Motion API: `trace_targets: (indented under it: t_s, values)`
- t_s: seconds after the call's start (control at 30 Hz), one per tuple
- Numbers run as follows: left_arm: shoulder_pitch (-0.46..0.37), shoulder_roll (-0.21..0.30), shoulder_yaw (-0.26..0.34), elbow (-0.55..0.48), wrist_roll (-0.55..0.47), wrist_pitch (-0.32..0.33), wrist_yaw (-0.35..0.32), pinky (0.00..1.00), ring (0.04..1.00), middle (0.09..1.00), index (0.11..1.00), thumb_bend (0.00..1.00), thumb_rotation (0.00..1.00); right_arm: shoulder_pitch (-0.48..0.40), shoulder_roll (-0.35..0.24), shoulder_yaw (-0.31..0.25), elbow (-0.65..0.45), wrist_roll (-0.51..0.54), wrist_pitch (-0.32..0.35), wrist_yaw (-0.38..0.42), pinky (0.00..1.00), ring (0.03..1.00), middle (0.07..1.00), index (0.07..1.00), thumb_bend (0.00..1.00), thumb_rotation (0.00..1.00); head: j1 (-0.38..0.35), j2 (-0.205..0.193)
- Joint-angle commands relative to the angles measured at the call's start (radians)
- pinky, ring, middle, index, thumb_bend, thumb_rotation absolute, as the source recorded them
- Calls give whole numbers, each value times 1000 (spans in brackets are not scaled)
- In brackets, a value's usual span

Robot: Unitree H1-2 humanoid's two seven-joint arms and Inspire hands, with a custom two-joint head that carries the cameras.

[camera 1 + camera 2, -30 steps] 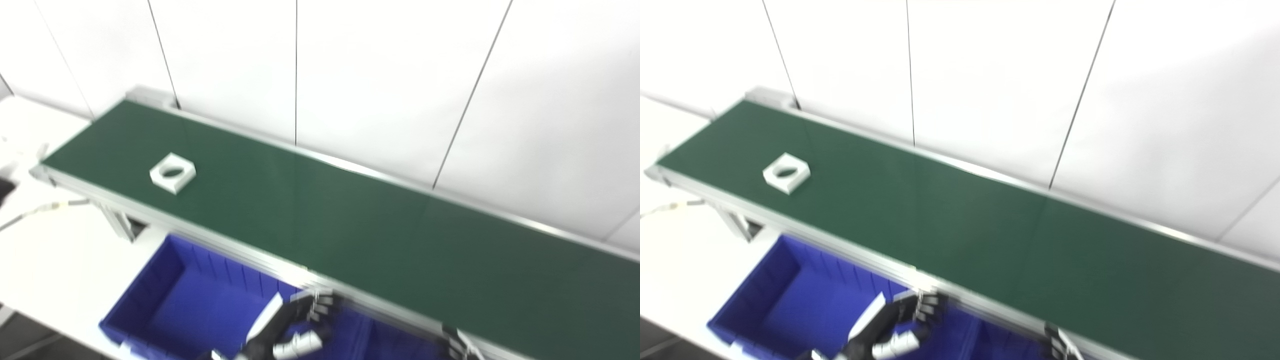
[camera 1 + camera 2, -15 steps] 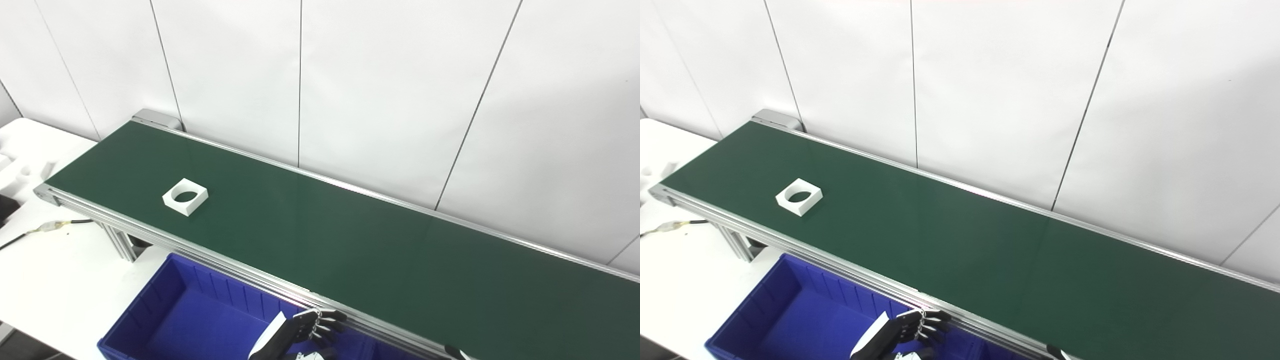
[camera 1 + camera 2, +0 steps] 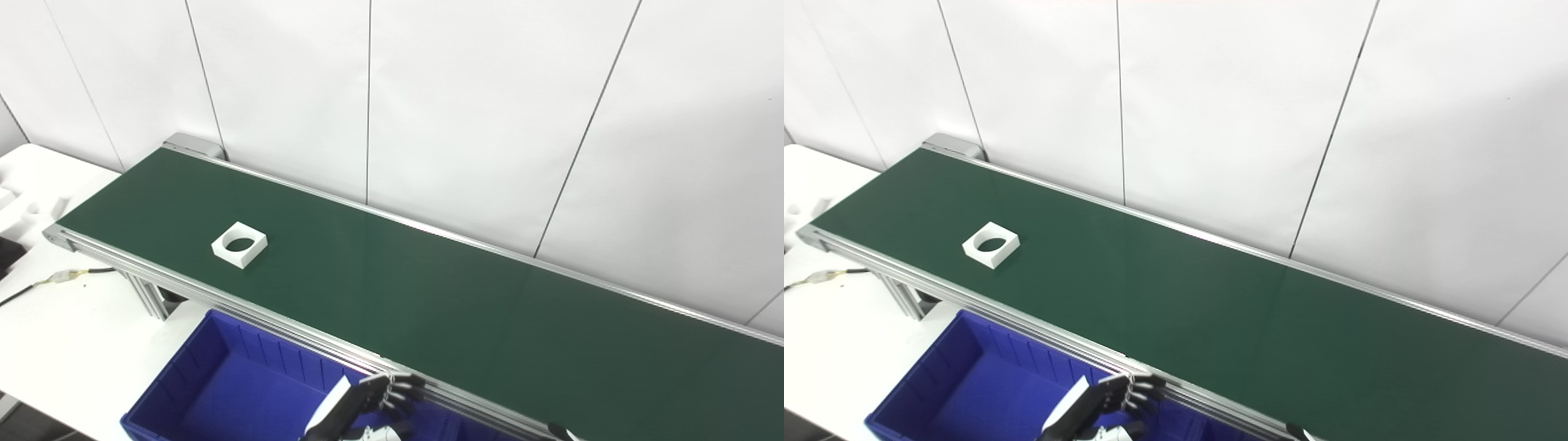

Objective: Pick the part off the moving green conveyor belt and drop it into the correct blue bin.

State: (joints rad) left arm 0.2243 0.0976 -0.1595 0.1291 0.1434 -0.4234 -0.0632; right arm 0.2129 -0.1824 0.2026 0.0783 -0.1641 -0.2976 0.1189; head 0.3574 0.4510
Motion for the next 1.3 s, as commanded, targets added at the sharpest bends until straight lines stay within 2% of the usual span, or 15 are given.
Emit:
trace_targets:
  t_s: [0.0, 0.2, 0.37, 0.53, 0.67, 0.73, 0.87, 0.93, 1.1, 1.27]
  values:
    - [-23, 10, 9, -75, -33, 0, -13, 535, 623, 704, 749, 765, 627, -19, 5, -8, -9, 13, -64, -3, 693, 779, 818, 883, 635, 464, 1, 1]
    - [-47, 24, 47, -253, -47, 99, -19, 529, 616, 693, 732, 725, 547, -24, 6, -9, -3, 11, -64, -4, 689, 775, 816, 885, 650, 491, 5, 3]
    - [-72, 54, 79, -352, -49, 182, -37, 550, 631, 692, 720, 742, 486, -25, 8, -7, -1, 3, -71, -8, 680, 771, 814, 884, 645, 485, 0, 8]
    - [-101, 115, 112, -420, -27, 257, -61, 568, 651, 708, 714, 735, 413, -23, 13, -6, -11, 6, -60, -7, 674, 772, 811, 883, 650, 477, -3, 16]
    - [-119, 164, 138, -451, -18, 303, -85, 575, 656, 719, 714, 675, 242, -23, 15, -7, -9, 6, -63, -6, 676, 773, 815, 882, 679, 515, -5, 17]
    - [-129, 186, 151, -463, -7, 325, -89, 604, 678, 728, 723, 687, 182, -24, 16, -6, -8, 5, -65, -6, 677, 774, 816, 882, 686, 527, -5, 17]
    - [-160, 213, 167, -464, 24, 357, -89, 618, 702, 742, 733, 703, 149, -27, 14, -7, -7, 6, -56, -3, 680, 776, 817, 884, 697, 544, -7, 16]
    - [-176, 233, 166, -465, 73, 391, -97, 631, 713, 754, 752, 704, 146, -29, 14, -7, -3, 8, -61, -3, 678, 775, 815, 882, 695, 541, -8, 15]
    - [-219, 284, 157, -458, 152, 468, -140, 696, 766, 802, 794, 746, 68, -34, 16, -8, 7, 6, -66, -6, 669, 767, 810, 877, 700, 536, -6, 13]
    - [-267, 326, 143, -426, 174, 501, -181, 714, 781, 814, 803, 765, 34, -42, 16, -7, 15, 6, -66, -5, 673, 770, 812, 879, 701, 540, -7, 14]
